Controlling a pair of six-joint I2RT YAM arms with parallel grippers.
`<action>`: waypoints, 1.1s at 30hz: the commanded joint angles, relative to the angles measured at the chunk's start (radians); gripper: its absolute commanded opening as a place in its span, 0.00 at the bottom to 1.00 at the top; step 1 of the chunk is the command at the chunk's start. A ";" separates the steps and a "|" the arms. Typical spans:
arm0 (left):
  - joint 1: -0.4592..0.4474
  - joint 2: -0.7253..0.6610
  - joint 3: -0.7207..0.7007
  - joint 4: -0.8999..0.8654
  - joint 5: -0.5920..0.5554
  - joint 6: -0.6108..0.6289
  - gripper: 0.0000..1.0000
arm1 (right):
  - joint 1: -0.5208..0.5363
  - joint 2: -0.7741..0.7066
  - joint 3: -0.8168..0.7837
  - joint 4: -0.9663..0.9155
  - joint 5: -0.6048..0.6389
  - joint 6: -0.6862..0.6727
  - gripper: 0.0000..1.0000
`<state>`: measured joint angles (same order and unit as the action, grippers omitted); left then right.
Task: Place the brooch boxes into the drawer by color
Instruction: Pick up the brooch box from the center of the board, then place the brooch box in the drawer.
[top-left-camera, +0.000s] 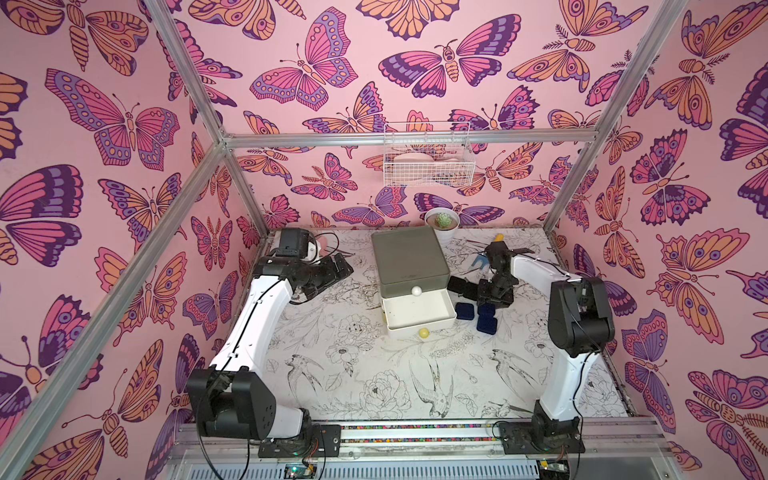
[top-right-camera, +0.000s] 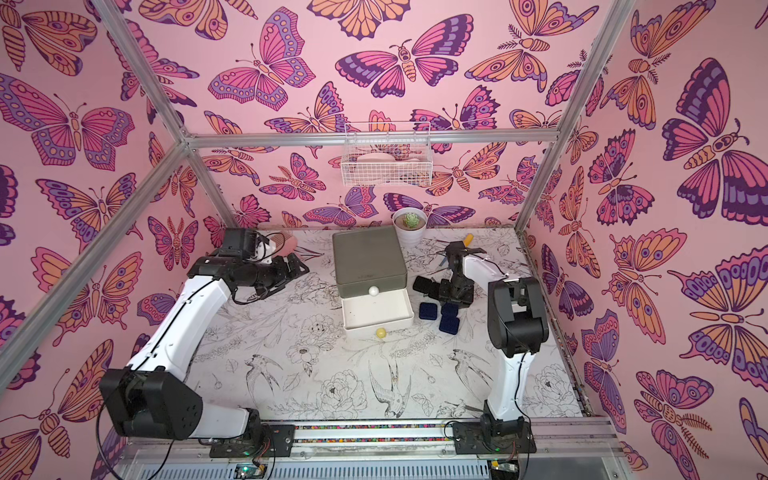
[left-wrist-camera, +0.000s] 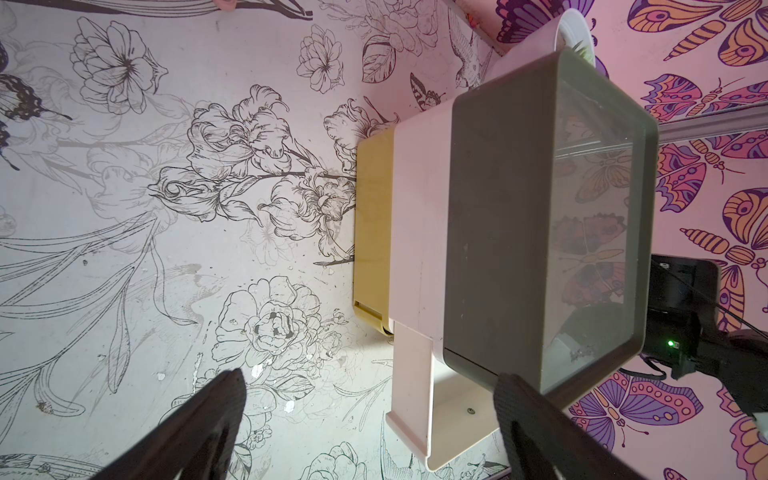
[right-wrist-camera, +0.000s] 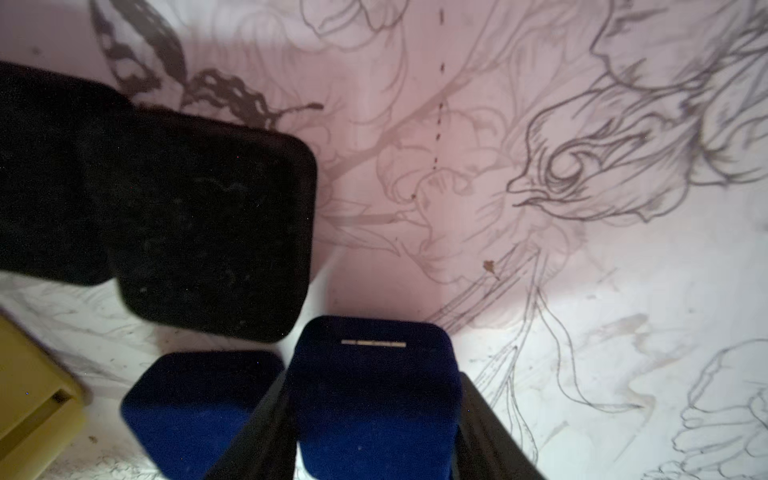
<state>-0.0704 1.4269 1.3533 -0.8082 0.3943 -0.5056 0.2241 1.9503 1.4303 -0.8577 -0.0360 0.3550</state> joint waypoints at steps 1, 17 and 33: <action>0.002 -0.020 -0.009 -0.001 -0.007 0.009 1.00 | 0.016 -0.128 0.007 0.004 0.041 0.009 0.42; 0.002 -0.026 -0.011 0.000 -0.018 0.004 1.00 | 0.252 -0.567 -0.164 0.347 -0.004 -0.072 0.37; 0.003 -0.020 -0.016 0.000 -0.013 0.001 1.00 | 0.611 -0.570 -0.245 0.462 -0.081 -0.087 0.36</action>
<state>-0.0704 1.4258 1.3529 -0.8082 0.3885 -0.5060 0.7975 1.3426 1.1503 -0.4103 -0.1139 0.2638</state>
